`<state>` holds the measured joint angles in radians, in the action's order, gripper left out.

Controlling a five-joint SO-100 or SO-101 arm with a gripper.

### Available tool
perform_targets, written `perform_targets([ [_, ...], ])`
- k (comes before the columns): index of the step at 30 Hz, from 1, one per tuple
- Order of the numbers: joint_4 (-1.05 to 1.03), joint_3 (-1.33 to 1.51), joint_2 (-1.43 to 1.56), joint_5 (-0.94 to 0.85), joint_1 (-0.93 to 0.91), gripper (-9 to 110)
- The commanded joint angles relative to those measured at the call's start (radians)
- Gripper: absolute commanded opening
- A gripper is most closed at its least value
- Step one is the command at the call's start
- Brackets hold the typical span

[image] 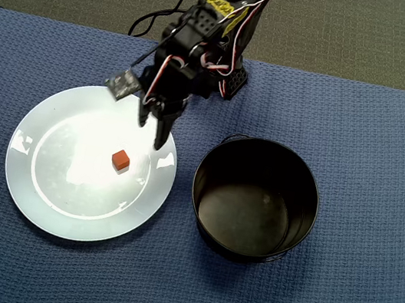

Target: Pick up the red cubes from the white plate and place them in the black recipient

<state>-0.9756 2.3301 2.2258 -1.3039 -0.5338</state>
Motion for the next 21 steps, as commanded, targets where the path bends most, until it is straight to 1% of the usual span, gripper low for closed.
perform_targets([
  [1,0.146,-0.054,-0.104,-0.126,-0.048,17],
  [3,0.236,-0.026,-0.141,-0.15,-0.049,15],
  [6,0.36,0.011,-0.184,-0.178,-0.048,15],
  [11,0.396,0.0,-0.244,-0.172,-0.035,15],
  [18,0.402,0.005,-0.29,-0.133,-0.043,21],
  [21,0.413,-0.005,-0.31,-0.12,-0.054,22],
])
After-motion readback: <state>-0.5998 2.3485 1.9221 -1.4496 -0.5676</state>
